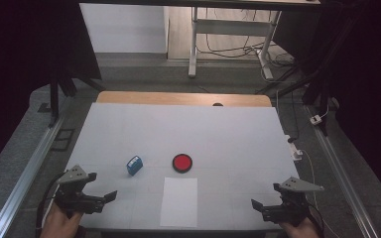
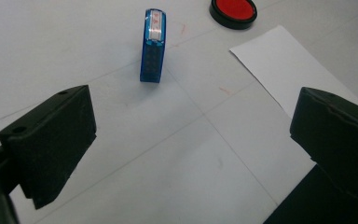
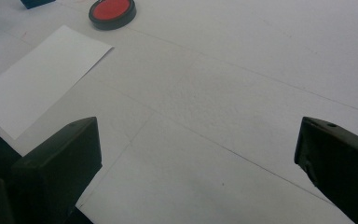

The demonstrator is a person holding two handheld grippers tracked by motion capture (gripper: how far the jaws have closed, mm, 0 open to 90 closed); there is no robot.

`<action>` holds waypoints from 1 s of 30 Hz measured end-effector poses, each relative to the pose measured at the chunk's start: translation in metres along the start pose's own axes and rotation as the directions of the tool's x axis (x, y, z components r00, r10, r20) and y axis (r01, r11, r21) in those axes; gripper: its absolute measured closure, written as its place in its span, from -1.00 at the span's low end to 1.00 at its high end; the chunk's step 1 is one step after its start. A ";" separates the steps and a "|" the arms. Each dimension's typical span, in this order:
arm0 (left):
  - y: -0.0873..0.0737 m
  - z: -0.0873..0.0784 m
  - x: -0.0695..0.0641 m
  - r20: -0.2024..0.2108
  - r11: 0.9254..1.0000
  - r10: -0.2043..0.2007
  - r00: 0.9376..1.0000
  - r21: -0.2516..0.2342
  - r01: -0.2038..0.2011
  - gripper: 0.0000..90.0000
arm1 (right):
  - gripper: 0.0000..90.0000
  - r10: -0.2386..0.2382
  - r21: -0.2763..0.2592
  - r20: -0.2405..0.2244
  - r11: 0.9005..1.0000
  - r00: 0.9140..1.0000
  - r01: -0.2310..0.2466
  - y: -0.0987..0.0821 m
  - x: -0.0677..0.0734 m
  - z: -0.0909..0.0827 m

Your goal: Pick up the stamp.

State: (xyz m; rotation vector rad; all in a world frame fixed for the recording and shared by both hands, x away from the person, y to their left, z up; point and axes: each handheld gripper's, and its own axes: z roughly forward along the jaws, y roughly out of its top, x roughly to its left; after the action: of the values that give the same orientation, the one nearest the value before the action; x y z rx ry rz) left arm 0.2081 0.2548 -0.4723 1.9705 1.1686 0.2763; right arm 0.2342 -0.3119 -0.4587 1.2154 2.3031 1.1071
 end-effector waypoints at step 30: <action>0.036 0.045 0.012 -0.013 0.996 0.091 0.996 0.021 -0.091 -1.00 | -0.98 -0.008 0.014 -0.001 1.000 1.000 0.008 0.000 0.001 0.001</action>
State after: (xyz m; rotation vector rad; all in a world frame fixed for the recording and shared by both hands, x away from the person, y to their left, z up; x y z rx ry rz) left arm 0.2622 0.2318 -0.4775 2.0457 1.0953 0.3268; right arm 0.2348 -0.3105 -0.4593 1.2100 2.3183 1.0906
